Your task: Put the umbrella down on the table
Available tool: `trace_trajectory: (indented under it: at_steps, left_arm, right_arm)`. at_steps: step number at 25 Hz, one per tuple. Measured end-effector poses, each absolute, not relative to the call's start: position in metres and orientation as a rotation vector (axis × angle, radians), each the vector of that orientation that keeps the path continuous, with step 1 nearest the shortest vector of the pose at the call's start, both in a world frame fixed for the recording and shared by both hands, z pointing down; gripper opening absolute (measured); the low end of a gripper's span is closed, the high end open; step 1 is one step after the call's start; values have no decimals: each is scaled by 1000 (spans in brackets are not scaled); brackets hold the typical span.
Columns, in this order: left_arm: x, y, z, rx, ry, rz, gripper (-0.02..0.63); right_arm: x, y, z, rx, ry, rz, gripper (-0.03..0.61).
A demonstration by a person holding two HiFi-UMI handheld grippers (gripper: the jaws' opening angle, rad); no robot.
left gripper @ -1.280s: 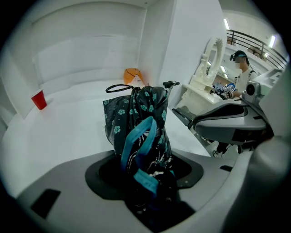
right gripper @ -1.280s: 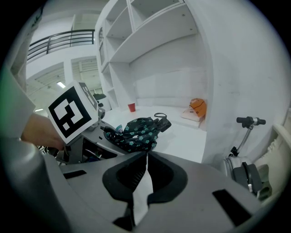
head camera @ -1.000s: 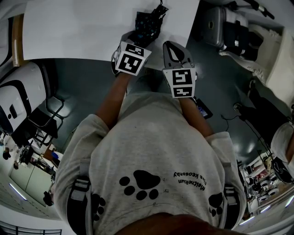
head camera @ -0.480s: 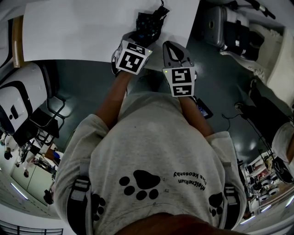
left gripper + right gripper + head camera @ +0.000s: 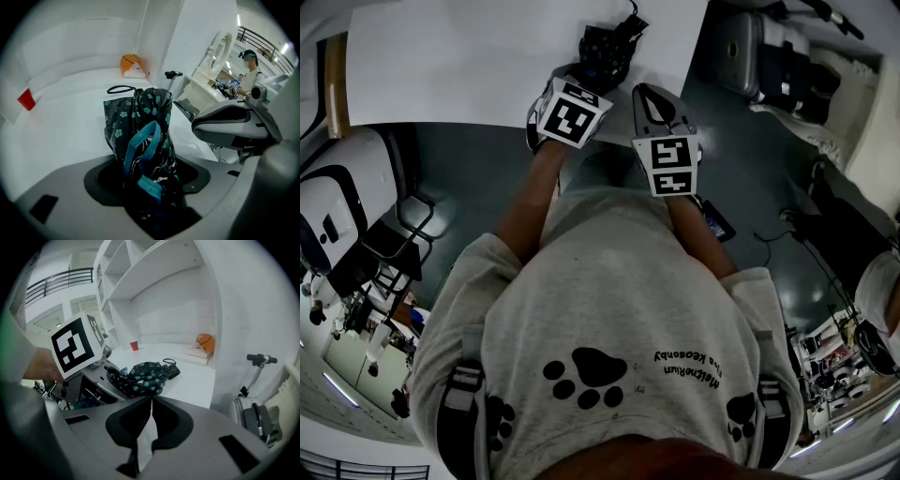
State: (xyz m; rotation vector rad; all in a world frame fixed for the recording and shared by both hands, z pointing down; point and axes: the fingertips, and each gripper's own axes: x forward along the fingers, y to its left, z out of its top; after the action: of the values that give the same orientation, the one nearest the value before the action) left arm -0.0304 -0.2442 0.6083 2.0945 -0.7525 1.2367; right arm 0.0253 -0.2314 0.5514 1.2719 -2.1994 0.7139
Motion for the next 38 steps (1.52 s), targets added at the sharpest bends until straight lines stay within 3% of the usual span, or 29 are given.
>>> trace_trajectory:
  at_steps: [15,38]
  left_arm:
    - [-31,-238,600,2072,-692,1290,379]
    - [-24,-230,513,2271,-857,1112,361]
  right_arm:
    - [29,-230,548,1274,-2217,709,35]
    - [35,-215,494,1338,-2278,586,35]
